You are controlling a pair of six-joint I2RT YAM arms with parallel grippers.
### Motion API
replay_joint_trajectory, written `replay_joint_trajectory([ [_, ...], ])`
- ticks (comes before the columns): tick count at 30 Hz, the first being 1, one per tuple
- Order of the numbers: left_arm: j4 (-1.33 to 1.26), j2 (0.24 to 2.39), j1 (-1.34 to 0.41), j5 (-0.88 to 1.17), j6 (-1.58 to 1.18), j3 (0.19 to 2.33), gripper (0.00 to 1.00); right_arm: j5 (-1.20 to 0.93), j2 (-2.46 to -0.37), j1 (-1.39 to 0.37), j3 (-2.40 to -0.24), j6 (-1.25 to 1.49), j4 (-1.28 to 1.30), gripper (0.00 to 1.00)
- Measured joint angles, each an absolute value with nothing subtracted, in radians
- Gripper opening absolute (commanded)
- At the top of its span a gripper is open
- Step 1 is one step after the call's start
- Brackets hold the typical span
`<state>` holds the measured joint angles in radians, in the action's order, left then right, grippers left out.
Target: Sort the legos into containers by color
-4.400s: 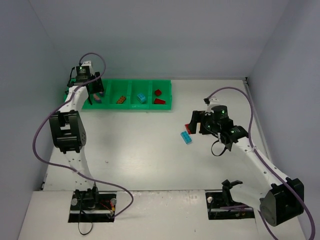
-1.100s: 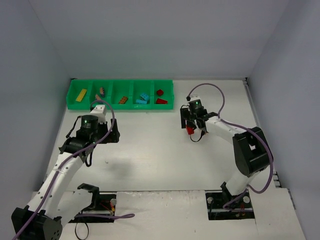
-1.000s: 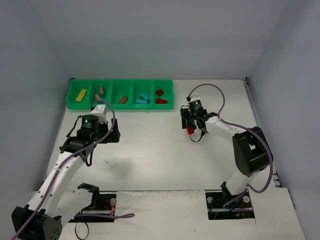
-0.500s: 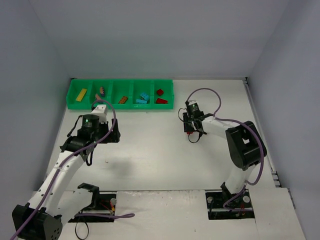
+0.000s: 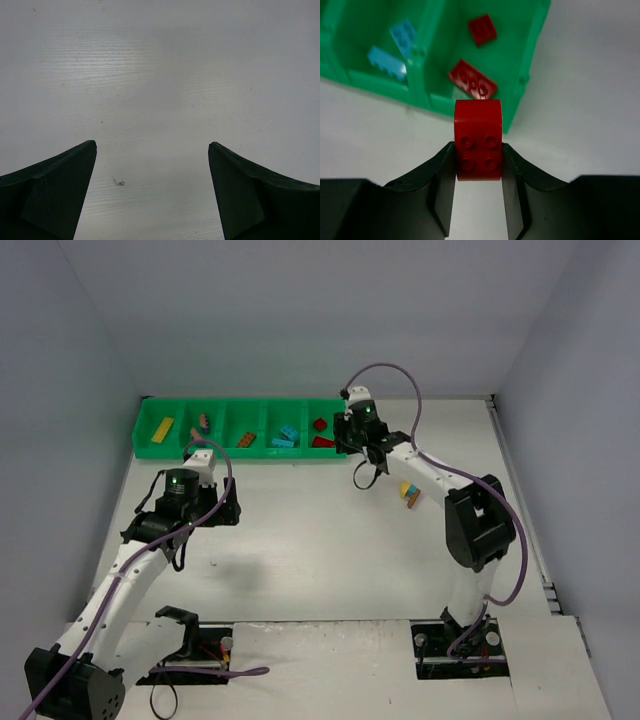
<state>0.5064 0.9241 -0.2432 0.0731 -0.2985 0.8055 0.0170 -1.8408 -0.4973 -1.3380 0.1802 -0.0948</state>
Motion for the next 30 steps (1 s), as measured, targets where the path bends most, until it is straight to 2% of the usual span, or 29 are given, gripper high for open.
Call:
replay_joint_trajectory([
  [5,0.507,0.927,-0.243,0.073,-0.298,0.805,0.86,-0.008,-2.025,-0.497,-1.621,0.167,-0.138,0.15],
  [8,0.507,0.928,-0.243,0.068,-0.297,0.805,0.86,-0.016,-2.147,-0.497,-1.74,0.16,-0.15,0.24],
  [9,0.507,0.928,-0.243,0.065,-0.297,0.805,0.86,-0.018,-2.188,-0.497,-1.772,0.16,-0.151,0.32],
  [13,0.507,0.926,-0.243,0.056,-0.295,0.805,0.86,-0.023,-2.307,-0.497,-1.842,0.16,-0.141,0.47],
  [16,0.507,0.925,-0.243,0.052,-0.293,0.805,0.86,-0.023,-2.338,-0.497,-1.854,0.152,-0.124,0.49],
  [22,0.507,0.923,-0.243,0.05,-0.291,0.805,0.86,-0.013,-2.293,-0.488,-1.837,0.133,-0.12,0.5],
  [28,0.507,0.923,-0.243,0.047,-0.291,0.805,0.86,0.038,-2.041,-0.443,-1.612,0.128,-0.115,0.49],
  [29,0.507,0.923,-0.243,0.046,-0.291,0.805,0.86,0.046,-1.985,-0.428,-1.566,0.128,-0.112,0.49],
  [30,0.507,0.923,-0.243,0.046,-0.291,0.805,0.86,0.056,-1.93,-0.411,-1.523,0.128,-0.105,0.57],
])
